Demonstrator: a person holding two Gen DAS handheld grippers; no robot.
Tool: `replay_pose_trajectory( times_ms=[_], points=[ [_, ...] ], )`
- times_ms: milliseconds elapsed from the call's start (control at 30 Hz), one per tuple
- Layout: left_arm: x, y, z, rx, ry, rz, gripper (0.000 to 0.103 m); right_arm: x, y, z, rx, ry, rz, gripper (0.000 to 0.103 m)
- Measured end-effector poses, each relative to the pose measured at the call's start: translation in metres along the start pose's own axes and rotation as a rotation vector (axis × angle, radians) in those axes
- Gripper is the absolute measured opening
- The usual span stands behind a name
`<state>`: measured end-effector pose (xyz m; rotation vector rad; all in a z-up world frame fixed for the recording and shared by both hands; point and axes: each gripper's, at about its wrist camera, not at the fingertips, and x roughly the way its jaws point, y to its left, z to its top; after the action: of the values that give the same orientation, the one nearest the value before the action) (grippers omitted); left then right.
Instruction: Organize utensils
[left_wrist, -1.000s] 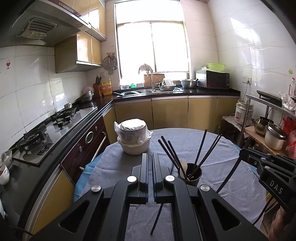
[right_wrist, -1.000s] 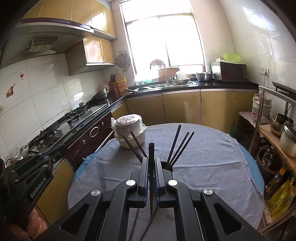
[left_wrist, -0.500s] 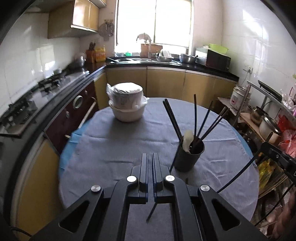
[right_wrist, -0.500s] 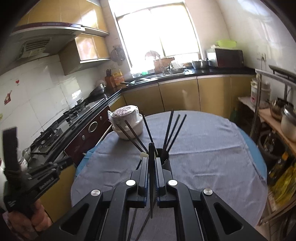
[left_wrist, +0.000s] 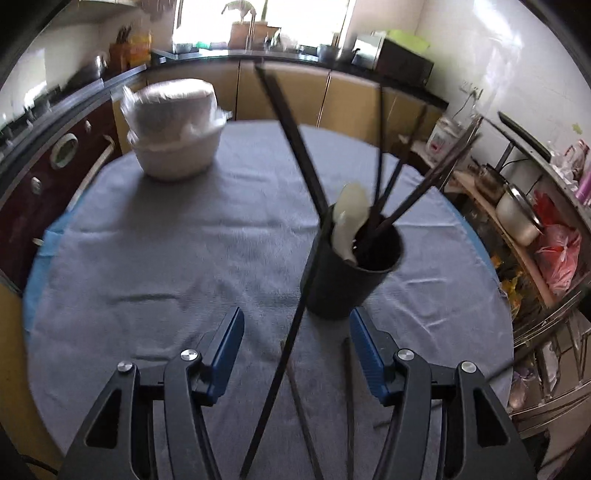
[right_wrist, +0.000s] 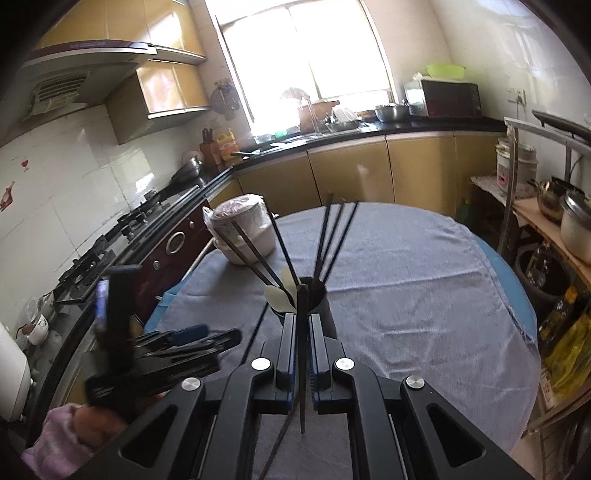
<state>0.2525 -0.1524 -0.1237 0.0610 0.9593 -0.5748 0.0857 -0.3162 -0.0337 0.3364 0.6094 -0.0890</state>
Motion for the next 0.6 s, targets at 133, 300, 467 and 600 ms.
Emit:
replay_pose_trajectory(
  times_ms=[133, 300, 467, 600],
  points=[
    [0.029, 0.007, 0.010, -0.008, 0.051, -0.020, 0.060, 0.000, -0.008, -0.001, 0.006, -0.008, -0.011, 0.006],
    [0.044, 0.004, 0.013, 0.014, 0.077, -0.080, 0.029, 0.002, -0.010, 0.000, 0.006, -0.007, -0.006, 0.006],
    [0.041, 0.008, 0.013, -0.001, 0.058, -0.095, 0.009, 0.001, -0.002, 0.001, -0.017, -0.007, 0.003, 0.006],
    [0.019, 0.009, 0.010, 0.004, 0.003, -0.083, 0.007, -0.003, 0.007, 0.002, -0.058, -0.026, -0.016, 0.006]
  ],
)
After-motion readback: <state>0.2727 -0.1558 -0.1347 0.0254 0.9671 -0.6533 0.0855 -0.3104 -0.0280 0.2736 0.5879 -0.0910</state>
